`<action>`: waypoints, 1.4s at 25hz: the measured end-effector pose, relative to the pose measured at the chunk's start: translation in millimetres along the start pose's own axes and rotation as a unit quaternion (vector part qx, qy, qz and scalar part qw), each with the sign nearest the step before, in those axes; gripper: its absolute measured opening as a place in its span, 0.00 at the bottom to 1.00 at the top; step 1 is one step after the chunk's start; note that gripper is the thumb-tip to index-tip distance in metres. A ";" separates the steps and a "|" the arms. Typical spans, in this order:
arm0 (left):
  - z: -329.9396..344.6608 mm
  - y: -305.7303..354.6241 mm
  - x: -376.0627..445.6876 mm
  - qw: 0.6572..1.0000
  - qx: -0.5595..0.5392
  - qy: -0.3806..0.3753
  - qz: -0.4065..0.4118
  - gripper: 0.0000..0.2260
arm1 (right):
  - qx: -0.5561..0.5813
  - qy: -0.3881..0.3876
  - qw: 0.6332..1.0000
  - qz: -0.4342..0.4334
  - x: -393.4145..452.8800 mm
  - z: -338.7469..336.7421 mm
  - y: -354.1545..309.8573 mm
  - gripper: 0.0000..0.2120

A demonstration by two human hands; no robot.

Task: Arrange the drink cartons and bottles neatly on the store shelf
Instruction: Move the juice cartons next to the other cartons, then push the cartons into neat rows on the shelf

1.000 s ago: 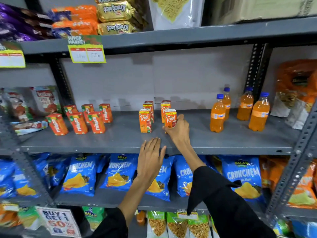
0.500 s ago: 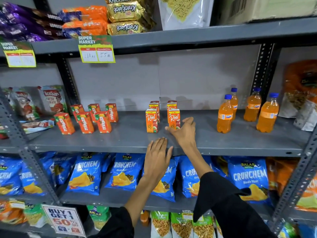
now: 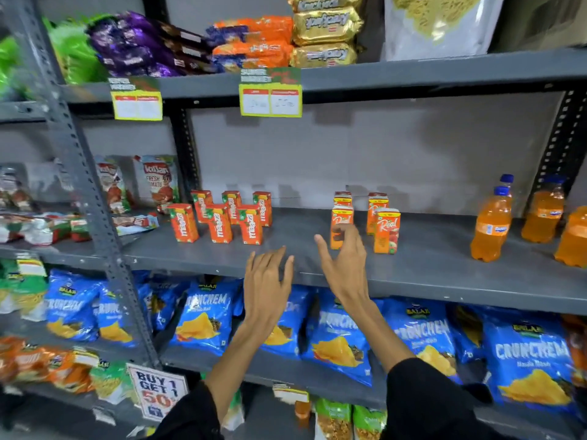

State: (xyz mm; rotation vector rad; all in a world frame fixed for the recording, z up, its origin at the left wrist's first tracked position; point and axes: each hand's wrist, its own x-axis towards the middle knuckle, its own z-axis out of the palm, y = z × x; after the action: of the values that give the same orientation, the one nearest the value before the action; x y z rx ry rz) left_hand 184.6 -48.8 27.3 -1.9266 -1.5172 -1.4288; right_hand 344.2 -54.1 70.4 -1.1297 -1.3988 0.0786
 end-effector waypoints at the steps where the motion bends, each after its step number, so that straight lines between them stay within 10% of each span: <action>1: -11.5 -18.8 7.6 1.000 -0.009 0.017 -0.018 0.13 | 0.010 -0.007 1.000 0.006 -1.7 19.7 -10.1 0.16; 6: -50.0 -105.8 47.8 0.972 -0.152 0.068 -0.166 0.08 | 0.016 -0.018 0.998 0.059 -3.0 120.2 -48.4 0.21; 12: -36.2 -173.4 89.6 0.954 -0.158 -0.069 -0.245 0.30 | -0.096 -0.061 0.979 0.169 16.4 206.0 -56.8 0.34; 25: -12.4 -199.7 100.2 0.985 0.023 -0.059 -0.162 0.14 | -0.185 -0.036 0.952 0.243 25.9 239.2 -54.2 0.34; 35: -12.8 -186.6 110.7 0.970 0.077 -0.126 -0.193 0.31 | -0.208 -0.044 0.951 0.227 23.5 241.4 -55.5 0.32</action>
State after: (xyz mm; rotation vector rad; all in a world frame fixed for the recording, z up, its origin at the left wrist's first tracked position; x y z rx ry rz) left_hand 11.7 77.6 64.5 -1.8427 -2.1494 -1.1879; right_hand 128.5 70.0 69.5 -1.8090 -1.2377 0.1698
